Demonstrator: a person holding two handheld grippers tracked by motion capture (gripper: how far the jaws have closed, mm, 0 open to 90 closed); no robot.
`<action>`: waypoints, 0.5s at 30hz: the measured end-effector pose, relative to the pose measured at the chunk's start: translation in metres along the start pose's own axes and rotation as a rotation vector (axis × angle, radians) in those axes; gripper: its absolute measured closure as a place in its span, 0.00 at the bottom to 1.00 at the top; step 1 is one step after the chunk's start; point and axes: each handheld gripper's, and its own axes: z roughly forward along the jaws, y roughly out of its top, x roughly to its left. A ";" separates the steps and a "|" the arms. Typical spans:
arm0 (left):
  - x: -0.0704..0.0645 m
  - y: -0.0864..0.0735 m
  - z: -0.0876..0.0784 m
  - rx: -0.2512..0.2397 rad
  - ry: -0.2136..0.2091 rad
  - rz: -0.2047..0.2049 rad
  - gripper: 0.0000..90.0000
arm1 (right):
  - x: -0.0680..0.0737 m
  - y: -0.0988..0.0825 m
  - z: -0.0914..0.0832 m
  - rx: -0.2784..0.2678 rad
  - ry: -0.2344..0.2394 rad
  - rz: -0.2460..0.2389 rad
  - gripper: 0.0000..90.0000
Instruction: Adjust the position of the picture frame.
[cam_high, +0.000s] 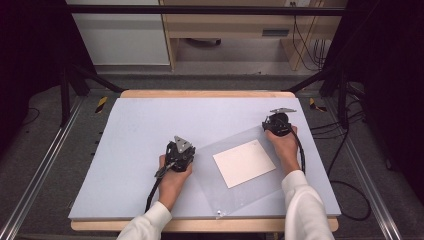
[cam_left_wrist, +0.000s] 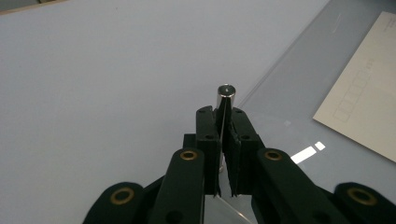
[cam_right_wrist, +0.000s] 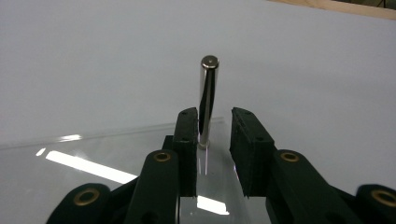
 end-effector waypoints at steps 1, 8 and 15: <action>0.000 0.000 0.000 0.000 0.000 -0.001 0.93 | 0.000 0.000 0.000 0.000 0.000 0.000 0.81; 0.000 0.000 0.000 0.002 -0.002 -0.002 0.94 | 0.001 0.001 0.002 -0.004 -0.008 0.015 0.83; 0.001 0.001 0.000 0.007 -0.004 -0.005 0.94 | 0.004 0.002 0.004 0.002 -0.017 0.006 0.89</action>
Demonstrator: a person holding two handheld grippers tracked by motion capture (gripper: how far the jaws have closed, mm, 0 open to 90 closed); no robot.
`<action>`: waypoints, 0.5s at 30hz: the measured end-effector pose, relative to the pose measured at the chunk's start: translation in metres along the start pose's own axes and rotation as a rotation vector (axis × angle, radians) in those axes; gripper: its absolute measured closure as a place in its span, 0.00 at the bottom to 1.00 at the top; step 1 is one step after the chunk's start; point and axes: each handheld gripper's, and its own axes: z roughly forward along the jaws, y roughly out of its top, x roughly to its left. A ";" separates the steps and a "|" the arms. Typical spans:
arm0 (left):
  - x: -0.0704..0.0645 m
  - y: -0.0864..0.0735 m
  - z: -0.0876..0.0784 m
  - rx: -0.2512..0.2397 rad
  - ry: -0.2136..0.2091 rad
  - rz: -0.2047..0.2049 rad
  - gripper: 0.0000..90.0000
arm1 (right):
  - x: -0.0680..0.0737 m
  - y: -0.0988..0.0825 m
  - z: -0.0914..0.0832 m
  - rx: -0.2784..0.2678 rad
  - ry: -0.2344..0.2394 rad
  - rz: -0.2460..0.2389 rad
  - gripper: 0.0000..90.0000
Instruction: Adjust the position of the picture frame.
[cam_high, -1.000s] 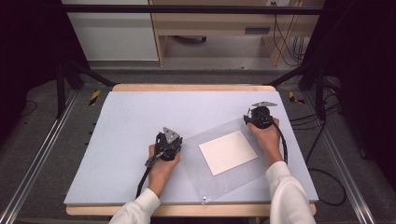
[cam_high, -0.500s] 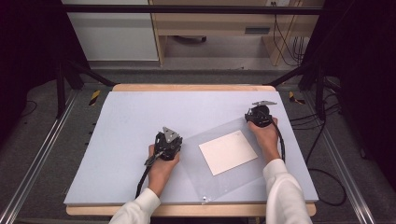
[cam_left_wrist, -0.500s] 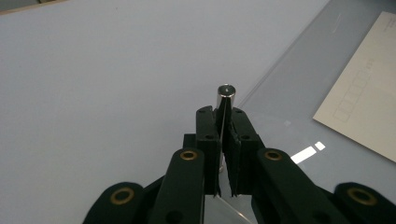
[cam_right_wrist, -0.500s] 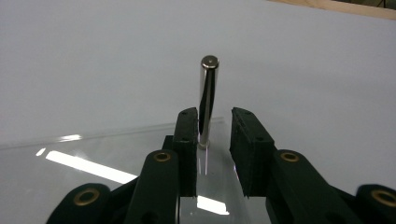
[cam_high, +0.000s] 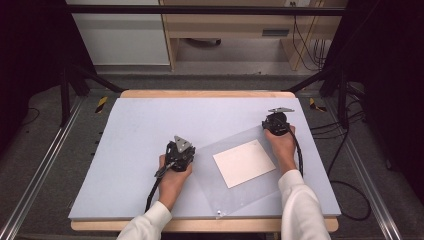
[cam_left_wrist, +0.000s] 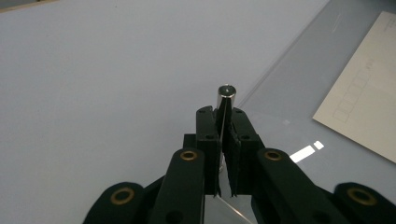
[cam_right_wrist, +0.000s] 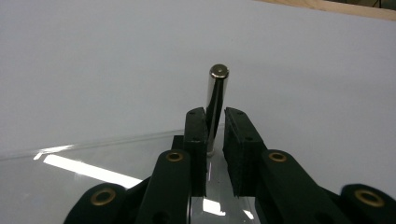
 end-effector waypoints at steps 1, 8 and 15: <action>0.000 0.000 0.000 0.001 -0.001 0.001 0.94 | 0.001 0.001 0.000 0.006 0.002 0.006 0.90; 0.001 0.000 0.000 0.006 -0.007 0.002 0.94 | 0.004 0.008 0.000 0.052 -0.005 -0.012 0.95; 0.001 0.001 0.000 0.008 -0.010 0.003 0.94 | 0.003 0.007 0.000 0.051 0.006 -0.008 0.93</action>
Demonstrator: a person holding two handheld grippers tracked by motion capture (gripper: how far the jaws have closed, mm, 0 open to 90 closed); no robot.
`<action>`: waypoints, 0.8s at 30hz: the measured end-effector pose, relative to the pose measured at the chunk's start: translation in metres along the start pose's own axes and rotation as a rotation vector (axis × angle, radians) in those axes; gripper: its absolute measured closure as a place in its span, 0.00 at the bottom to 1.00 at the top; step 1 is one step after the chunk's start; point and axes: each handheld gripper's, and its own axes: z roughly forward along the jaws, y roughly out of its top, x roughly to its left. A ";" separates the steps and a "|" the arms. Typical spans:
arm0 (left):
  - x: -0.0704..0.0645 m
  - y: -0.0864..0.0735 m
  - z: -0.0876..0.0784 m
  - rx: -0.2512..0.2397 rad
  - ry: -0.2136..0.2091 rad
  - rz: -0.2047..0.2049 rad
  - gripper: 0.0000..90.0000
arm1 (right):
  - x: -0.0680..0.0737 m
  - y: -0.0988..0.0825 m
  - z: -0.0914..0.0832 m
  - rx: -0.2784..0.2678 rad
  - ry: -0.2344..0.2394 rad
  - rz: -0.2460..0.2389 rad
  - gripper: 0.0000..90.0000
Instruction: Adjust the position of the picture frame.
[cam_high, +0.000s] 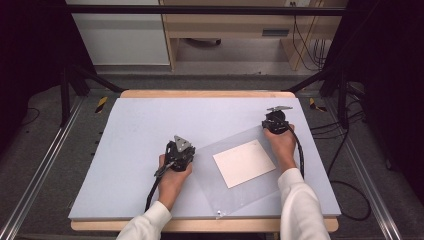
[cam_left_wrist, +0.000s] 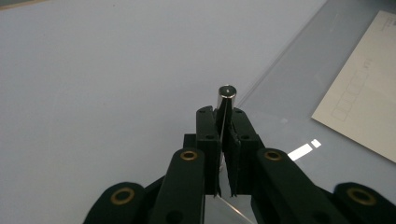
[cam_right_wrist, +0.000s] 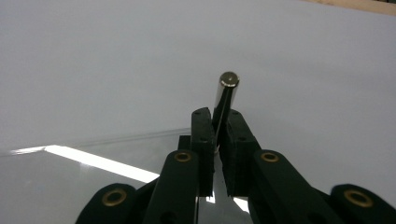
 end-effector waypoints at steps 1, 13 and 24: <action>0.000 0.000 0.000 0.000 0.000 0.000 0.94 | -0.001 0.000 0.001 0.005 -0.003 -0.005 0.91; 0.000 0.001 0.000 0.007 -0.001 -0.008 0.94 | -0.001 0.000 -0.001 0.024 -0.003 -0.009 0.95; 0.003 0.006 0.000 0.027 -0.024 -0.034 0.94 | -0.001 0.003 -0.006 0.044 -0.004 -0.009 0.95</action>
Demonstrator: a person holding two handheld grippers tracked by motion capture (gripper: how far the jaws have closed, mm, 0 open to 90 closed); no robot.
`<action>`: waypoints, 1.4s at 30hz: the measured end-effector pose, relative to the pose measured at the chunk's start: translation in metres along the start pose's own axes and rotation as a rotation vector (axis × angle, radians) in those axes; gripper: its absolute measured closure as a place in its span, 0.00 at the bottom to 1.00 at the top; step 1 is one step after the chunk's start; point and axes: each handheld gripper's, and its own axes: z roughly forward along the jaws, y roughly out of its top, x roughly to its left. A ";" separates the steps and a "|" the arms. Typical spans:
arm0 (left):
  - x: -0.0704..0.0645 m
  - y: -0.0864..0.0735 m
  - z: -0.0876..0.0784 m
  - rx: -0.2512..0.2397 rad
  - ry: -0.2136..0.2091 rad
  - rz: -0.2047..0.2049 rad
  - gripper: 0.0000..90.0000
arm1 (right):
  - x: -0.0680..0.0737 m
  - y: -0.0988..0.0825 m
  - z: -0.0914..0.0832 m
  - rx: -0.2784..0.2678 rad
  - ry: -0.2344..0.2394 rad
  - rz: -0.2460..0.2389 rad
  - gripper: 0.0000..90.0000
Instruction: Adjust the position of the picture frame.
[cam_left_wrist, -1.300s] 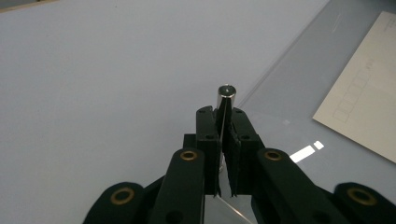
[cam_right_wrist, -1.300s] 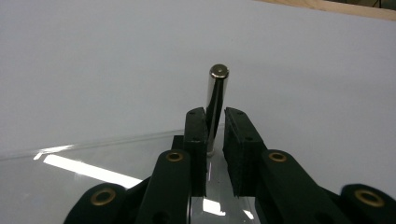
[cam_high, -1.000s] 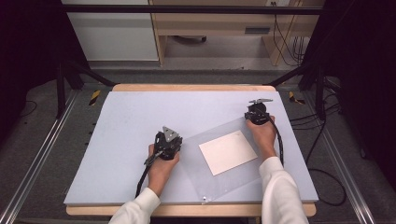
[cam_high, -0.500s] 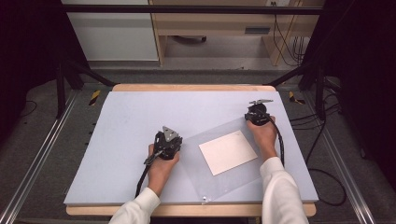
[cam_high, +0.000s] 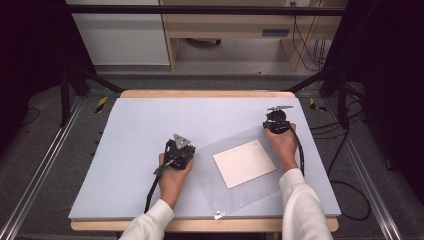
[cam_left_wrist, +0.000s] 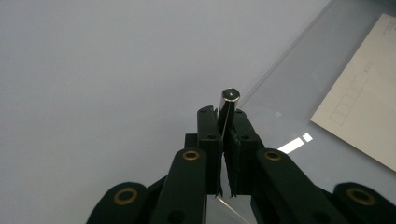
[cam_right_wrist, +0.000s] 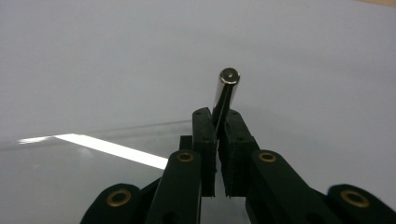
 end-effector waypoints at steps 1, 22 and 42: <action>0.001 0.001 0.000 0.004 -0.005 0.002 0.94 | 0.000 0.001 -0.001 0.005 -0.002 0.000 0.95; 0.041 0.044 -0.061 0.006 -0.005 0.058 0.92 | 0.035 0.041 -0.067 0.000 0.020 -0.075 0.95; 0.082 0.068 -0.080 0.030 -0.020 0.095 0.92 | 0.070 0.044 -0.102 0.014 0.025 -0.114 0.95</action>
